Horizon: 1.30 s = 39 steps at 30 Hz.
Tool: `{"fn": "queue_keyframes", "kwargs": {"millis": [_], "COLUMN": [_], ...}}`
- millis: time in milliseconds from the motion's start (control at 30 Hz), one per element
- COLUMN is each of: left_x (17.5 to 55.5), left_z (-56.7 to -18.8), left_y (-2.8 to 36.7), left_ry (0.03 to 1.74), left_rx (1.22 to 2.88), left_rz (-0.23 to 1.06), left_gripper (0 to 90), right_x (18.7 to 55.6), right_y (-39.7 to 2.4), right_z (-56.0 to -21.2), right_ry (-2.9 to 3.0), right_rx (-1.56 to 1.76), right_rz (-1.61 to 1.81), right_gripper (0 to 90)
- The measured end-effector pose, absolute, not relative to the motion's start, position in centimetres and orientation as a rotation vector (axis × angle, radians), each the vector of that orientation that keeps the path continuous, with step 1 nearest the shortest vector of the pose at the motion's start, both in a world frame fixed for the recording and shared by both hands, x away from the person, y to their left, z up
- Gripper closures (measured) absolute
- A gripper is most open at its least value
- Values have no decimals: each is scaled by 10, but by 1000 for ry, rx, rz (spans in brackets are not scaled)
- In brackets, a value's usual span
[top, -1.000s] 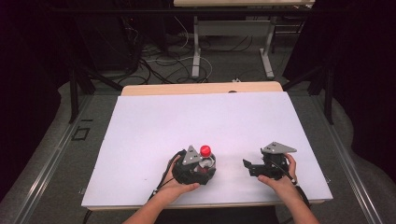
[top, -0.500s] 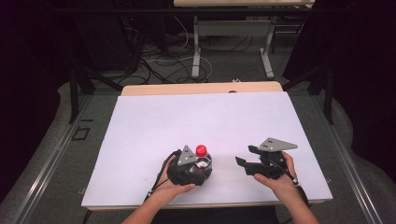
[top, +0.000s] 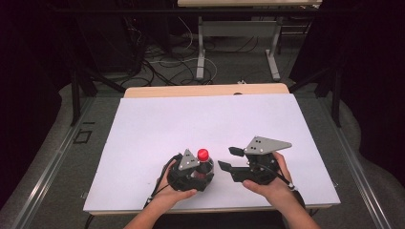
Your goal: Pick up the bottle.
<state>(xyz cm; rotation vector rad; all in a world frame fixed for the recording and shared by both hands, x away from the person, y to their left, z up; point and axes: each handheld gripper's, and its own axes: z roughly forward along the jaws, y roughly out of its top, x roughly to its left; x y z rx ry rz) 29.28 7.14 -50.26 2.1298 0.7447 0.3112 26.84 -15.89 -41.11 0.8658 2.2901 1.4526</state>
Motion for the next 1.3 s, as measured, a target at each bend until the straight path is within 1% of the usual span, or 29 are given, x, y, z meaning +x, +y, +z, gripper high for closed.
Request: {"fn": "queue_keyframes", "kwargs": {"millis": [233, 267, 367, 467, 567, 667, 800, 1000, 1067, 1100, 1300], "left_x": [290, 289, 288, 287, 285, 284, 282, 281, 280, 280, 278], "left_z": [-501, -502, -502, -502, -503, -501, -502, -502, -501, -502, -502], "left_y": [70, 68, 67, 65, 62, 62, 60, 59, 59, 58, 57], "left_ry": [719, 728, 709, 704, 702, 674, 670, 656, 642, 642, 626], "left_rx": [2157, 2137, 2145, 2141, 2136, 2171, 2156, 2164, 2180, 2166, 2173], "left_rz": [302, 309, 314, 311, 315, 300, 306, 309, 292, 306, 293], "left_gripper": [291, 291, 291, 292, 291, 291, 291, 292, 292, 293, 293], "right_x": [276, 276, 276, 276, 276, 276, 276, 275, 275, 275, 282], "right_y": [-135, -132, -125, -122, -120, -118, -116, -117, -118, -120, -126], "right_z": [-412, -412, -414, -415, -416, -418, -419, -419, -418, -417, -415], "right_ry": [2304, 2310, 2313, 2308, 2308, 2315, 2323, 2339, 2351, 2374, 2443], "right_rx": [888, 890, 876, 873, 870, 865, 873, 856, 838, 839, 799], "right_rz": [1452, 1453, 1428, 1427, 1429, 1413, 1408, 1399, 1397, 1378, 1392], "right_gripper": [482, 488, 519, 530, 536, 546, 597, 605, 607, 608, 612]}}
